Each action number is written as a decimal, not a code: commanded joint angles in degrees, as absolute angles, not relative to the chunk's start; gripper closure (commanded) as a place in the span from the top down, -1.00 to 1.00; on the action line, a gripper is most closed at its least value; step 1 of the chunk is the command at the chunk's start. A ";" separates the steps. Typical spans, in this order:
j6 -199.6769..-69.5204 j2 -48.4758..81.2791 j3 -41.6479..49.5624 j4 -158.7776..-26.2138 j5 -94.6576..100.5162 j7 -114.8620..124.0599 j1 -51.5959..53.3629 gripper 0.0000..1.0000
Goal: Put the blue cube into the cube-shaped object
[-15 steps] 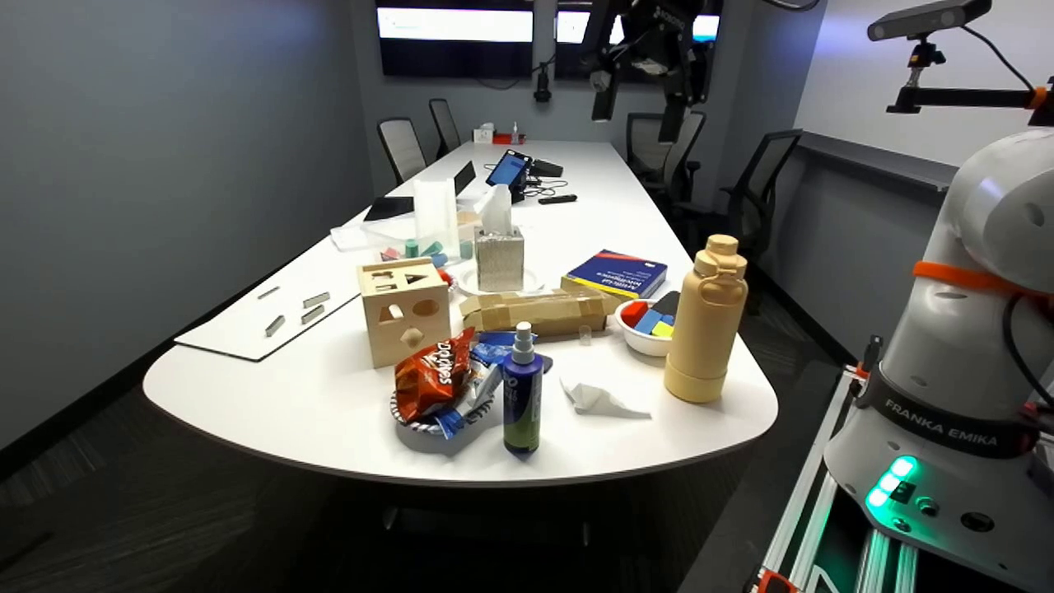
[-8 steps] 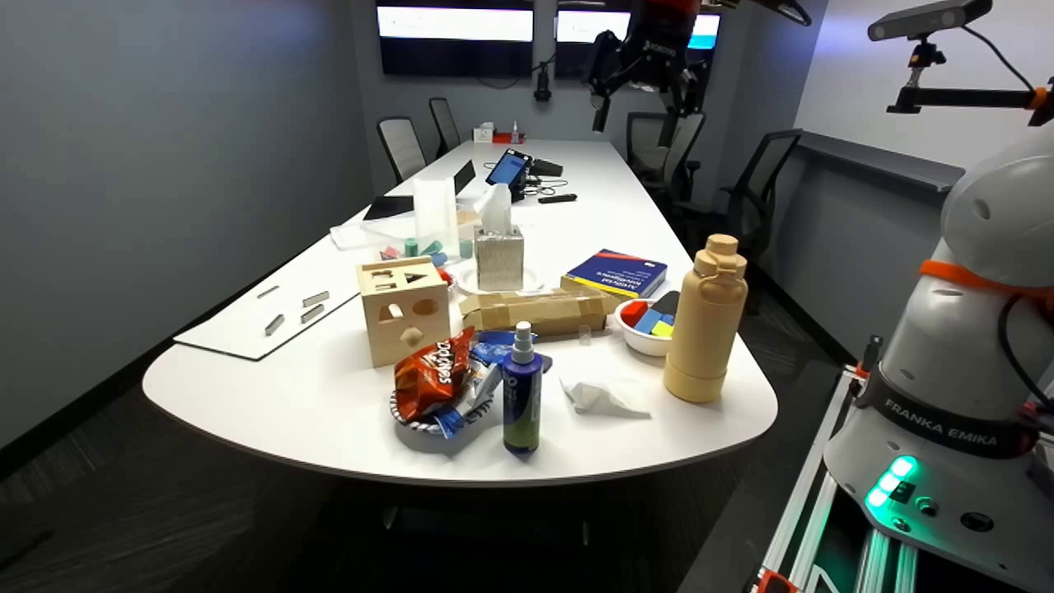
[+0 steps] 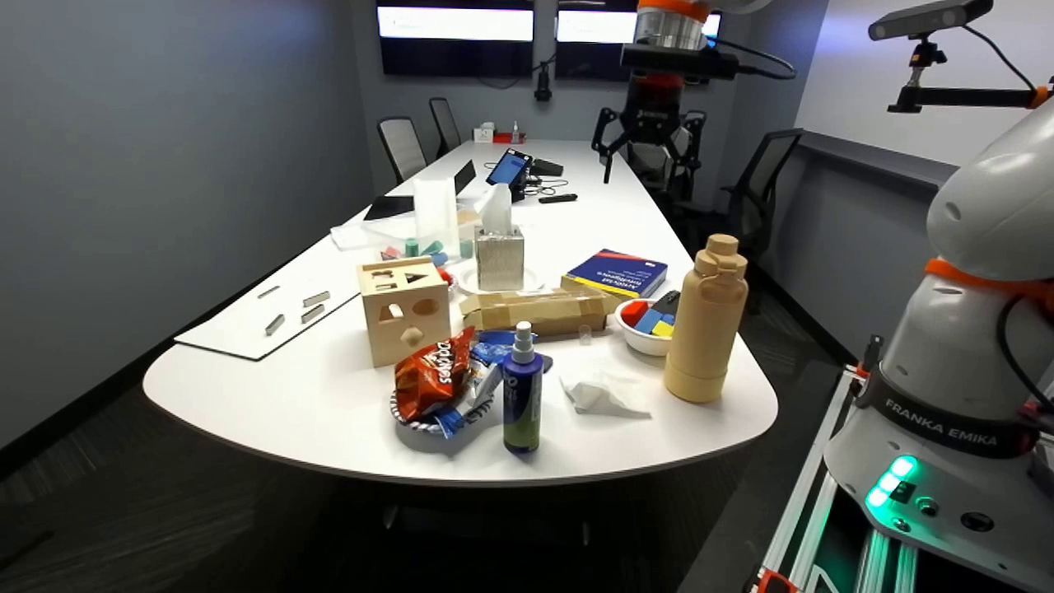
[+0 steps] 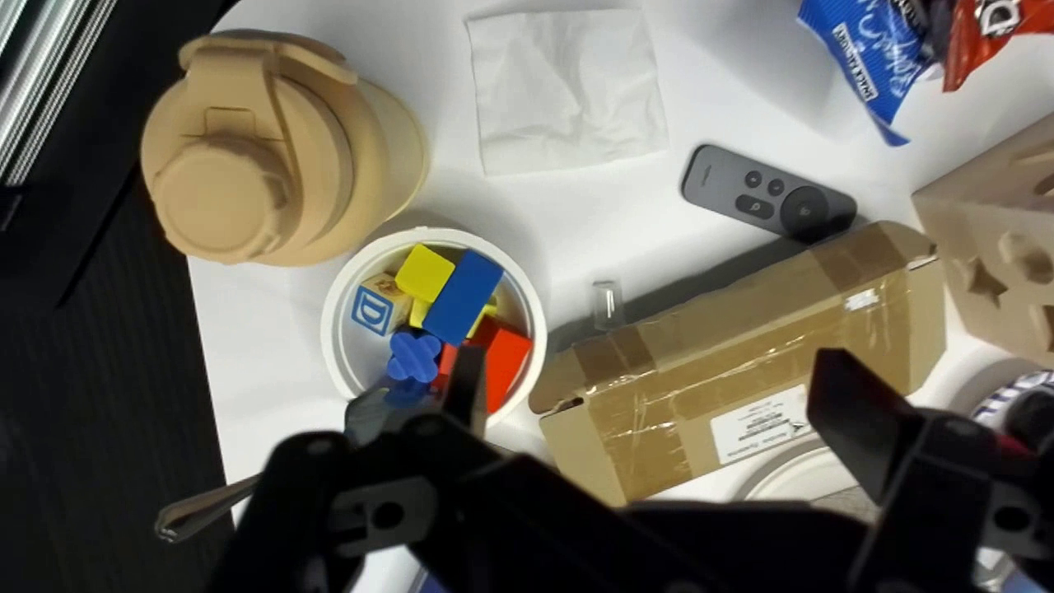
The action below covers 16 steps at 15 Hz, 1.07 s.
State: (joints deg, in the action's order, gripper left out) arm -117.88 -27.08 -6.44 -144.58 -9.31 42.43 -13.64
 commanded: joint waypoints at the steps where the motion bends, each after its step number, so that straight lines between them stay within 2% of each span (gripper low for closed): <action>1: -121.81 -24.51 -4.56 -146.48 -6.96 47.17 -13.77 1.00; 10: -135.21 -16.53 5.48 -150.52 -7.28 43.20 -15.74 1.00; 16: -137.86 -10.61 10.44 -150.58 -10.86 37.90 -15.39 1.00</action>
State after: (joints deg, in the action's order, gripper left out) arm -136.17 -12.73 8.91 -150.34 -7.87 41.05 -15.57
